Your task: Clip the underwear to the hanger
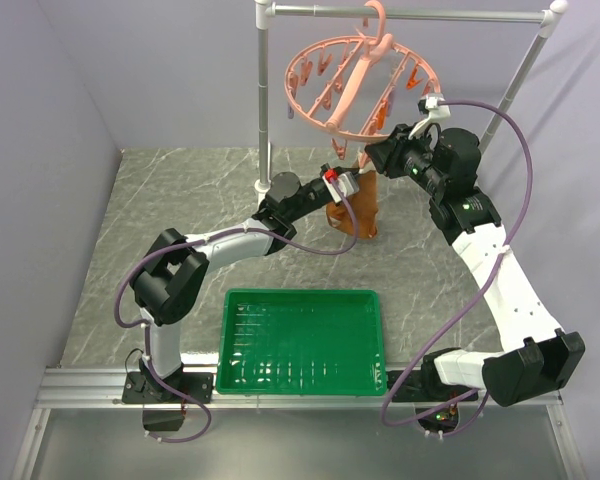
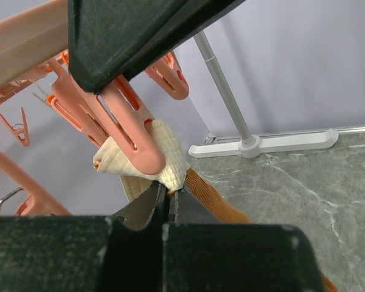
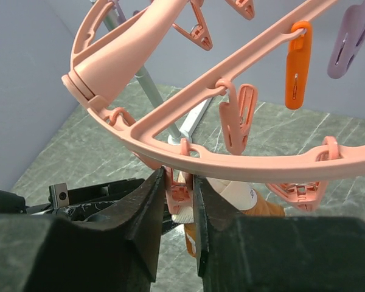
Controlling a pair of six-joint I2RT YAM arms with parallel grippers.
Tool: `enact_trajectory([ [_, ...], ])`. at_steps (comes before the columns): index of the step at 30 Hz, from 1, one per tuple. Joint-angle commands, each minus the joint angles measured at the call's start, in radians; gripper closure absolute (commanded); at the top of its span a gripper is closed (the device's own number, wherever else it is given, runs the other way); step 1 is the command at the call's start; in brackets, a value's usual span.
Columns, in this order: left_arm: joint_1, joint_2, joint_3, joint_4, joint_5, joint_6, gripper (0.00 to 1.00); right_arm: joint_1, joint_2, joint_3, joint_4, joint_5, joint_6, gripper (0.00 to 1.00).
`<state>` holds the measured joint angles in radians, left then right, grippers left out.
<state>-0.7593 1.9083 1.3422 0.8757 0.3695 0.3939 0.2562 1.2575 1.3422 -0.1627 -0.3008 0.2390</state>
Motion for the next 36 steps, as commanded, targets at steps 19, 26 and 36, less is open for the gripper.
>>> enact_trajectory([
  [19, 0.009, -0.058, 0.068, 0.100, -0.001, 0.005, 1.00, -0.002, -0.032, 0.057, -0.049, -0.015, 0.043, 0.49],
  [26, 0.015, -0.100, 0.028, 0.091, -0.001, -0.015, 1.00, -0.018, -0.101, 0.041, -0.074, -0.029, 0.072, 0.37],
  [36, 0.093, -0.199, 0.009, -0.050, 0.138, -0.240, 0.89, -0.086, -0.277, -0.096, -0.166, -0.072, 0.066, 0.36],
])
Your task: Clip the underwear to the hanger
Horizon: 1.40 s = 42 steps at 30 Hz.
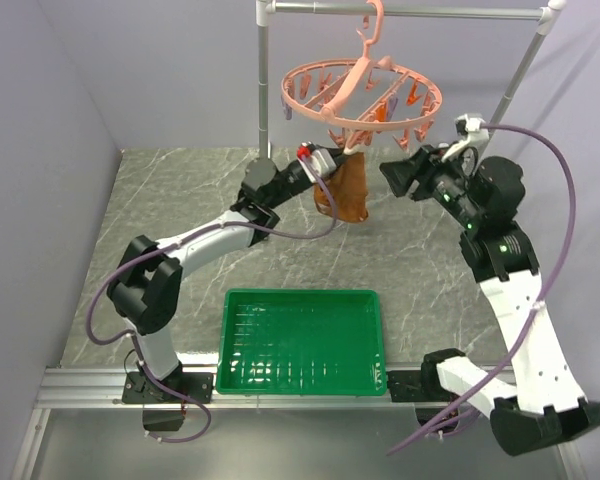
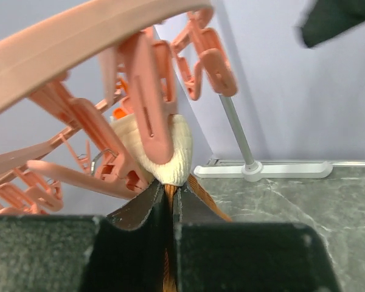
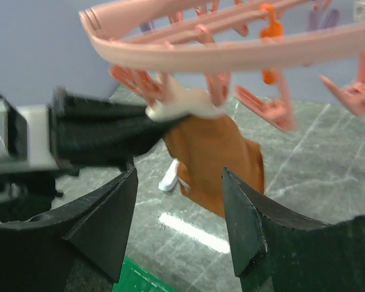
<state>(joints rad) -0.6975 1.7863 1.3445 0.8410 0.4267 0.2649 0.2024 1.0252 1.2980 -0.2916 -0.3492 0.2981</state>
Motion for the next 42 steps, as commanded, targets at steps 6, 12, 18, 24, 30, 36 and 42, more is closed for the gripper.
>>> enact_trajectory([
  [6, 0.121, -0.120, 0.002, -0.079, 0.392, -0.254, 0.79, -0.167, -0.112, -0.249, -0.006, -0.135, 0.108, 0.38],
  [12, 0.179, -0.128, 0.024, -0.154, 0.610, -0.401, 0.72, -0.228, -0.079, -0.325, 0.074, -0.203, 0.154, 0.39],
  [18, 0.251, -0.082, 0.044, -0.114, 0.765, -0.622, 0.59, -0.238, -0.031, -0.332, 0.140, -0.249, 0.127, 0.39],
  [24, 0.309, -0.031, 0.067, -0.054, 0.863, -0.770, 0.23, -0.238, -0.005, -0.364, 0.213, -0.306, 0.013, 0.39],
  [30, 0.328, -0.068, 0.087, -0.417, 0.769, -0.427, 0.22, -0.238, 0.053, -0.404, 0.290, -0.320, -0.007, 0.39],
  [36, 0.334, -0.128, -0.002, -0.553, 0.388, -0.331, 0.15, -0.233, 0.143, -0.442, 0.472, -0.307, 0.098, 0.41],
  [42, 0.331, -0.232, -0.097, -0.579, 0.163, -0.391, 0.12, -0.228, 0.284, -0.448, 0.636, -0.300, 0.225, 0.43],
])
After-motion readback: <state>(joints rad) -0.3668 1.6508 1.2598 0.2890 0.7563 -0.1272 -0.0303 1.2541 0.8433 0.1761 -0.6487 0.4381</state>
